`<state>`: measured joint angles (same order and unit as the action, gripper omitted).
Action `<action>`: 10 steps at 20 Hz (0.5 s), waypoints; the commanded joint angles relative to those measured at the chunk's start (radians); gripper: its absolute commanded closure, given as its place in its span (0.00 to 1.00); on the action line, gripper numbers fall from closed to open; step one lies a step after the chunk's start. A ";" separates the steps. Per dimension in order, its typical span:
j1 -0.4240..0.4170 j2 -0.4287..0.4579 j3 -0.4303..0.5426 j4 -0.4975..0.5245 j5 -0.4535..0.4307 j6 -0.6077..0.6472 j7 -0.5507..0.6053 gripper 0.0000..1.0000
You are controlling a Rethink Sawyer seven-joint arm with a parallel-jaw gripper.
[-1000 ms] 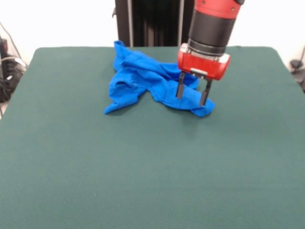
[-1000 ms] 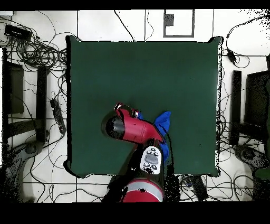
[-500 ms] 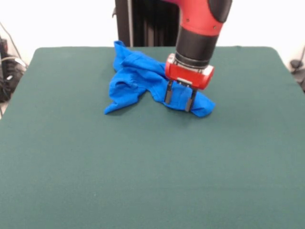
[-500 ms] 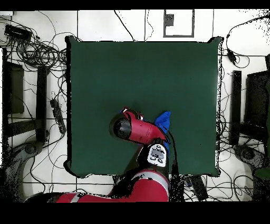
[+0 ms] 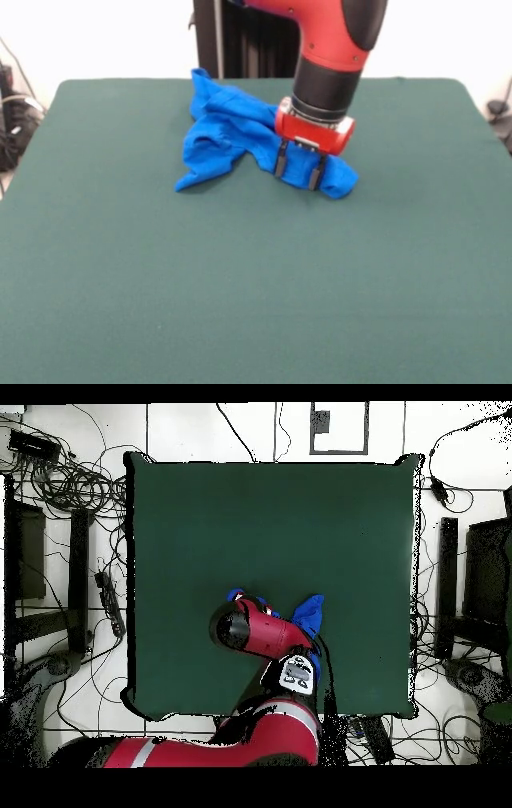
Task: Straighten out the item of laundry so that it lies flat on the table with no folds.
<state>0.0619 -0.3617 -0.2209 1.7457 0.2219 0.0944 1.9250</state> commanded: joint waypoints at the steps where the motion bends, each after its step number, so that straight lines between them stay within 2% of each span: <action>1: -0.026 0.043 0.111 0.118 0.047 0.070 0.215 0.00; 4: -0.030 0.030 0.116 0.135 0.053 0.087 0.221 0.00; 7: -0.058 0.054 0.141 0.129 0.051 0.037 0.219 0.00; 10: -0.062 0.060 0.143 0.132 0.063 0.042 0.230 0.00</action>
<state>0.0229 -0.3762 -0.2034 1.7751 0.2296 0.0944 1.9250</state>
